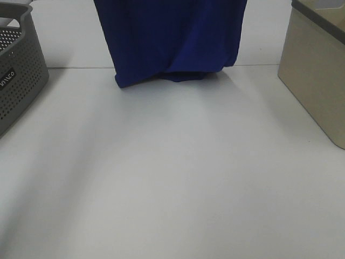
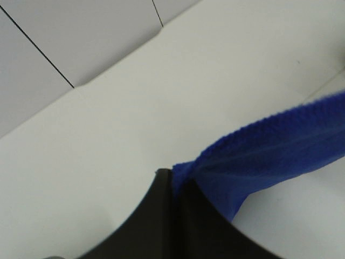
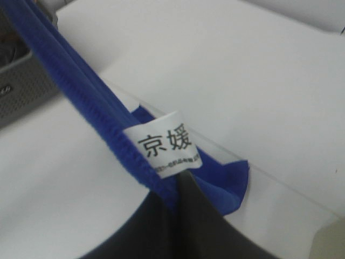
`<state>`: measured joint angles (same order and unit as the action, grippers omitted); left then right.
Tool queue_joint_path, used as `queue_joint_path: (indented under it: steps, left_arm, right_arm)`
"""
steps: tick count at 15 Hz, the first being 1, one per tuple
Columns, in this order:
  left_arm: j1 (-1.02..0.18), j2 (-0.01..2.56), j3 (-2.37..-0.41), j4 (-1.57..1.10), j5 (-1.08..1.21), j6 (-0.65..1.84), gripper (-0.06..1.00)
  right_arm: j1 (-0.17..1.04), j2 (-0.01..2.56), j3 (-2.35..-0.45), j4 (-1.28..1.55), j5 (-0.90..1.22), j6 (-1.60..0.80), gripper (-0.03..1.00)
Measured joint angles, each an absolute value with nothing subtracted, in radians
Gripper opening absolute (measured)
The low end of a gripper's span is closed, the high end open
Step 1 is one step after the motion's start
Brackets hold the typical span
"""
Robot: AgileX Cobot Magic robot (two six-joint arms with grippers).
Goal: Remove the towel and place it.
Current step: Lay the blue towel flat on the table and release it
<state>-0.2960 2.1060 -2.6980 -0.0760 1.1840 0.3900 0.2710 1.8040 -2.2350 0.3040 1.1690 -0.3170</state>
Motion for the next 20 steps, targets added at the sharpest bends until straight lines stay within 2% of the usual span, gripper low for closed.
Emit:
queue_joint_path:
  steps: [4,7,11,16,18,20]
  left_arm:
    - [-0.296,2.096,-2.681,-0.099,1.217,0.264,0.00]
    - [-0.298,1.958,-2.416,-0.158,1.217,0.239,0.00]
    - [-0.304,1.698,-1.995,-0.233,1.217,0.239,0.00]
    - [-0.309,1.445,-1.671,-0.289,1.212,0.240,0.00]
    - [-0.311,1.274,-1.500,-0.321,1.207,0.240,0.00]
    - [-0.311,1.183,-1.394,-0.354,1.205,0.240,0.00]
  right_arm:
    - [0.271,1.788,-2.192,0.274,1.217,-0.269,0.02]
    - [0.271,1.668,-1.968,0.273,1.217,-0.259,0.02]
    - [0.272,1.503,-1.777,0.298,1.216,-0.259,0.02]
    - [0.276,1.337,-1.597,0.356,1.213,-0.259,0.02]
    - [0.278,1.229,-1.442,0.392,1.208,-0.259,0.02]
    - [0.281,1.181,-1.363,0.409,1.206,-0.259,0.02]
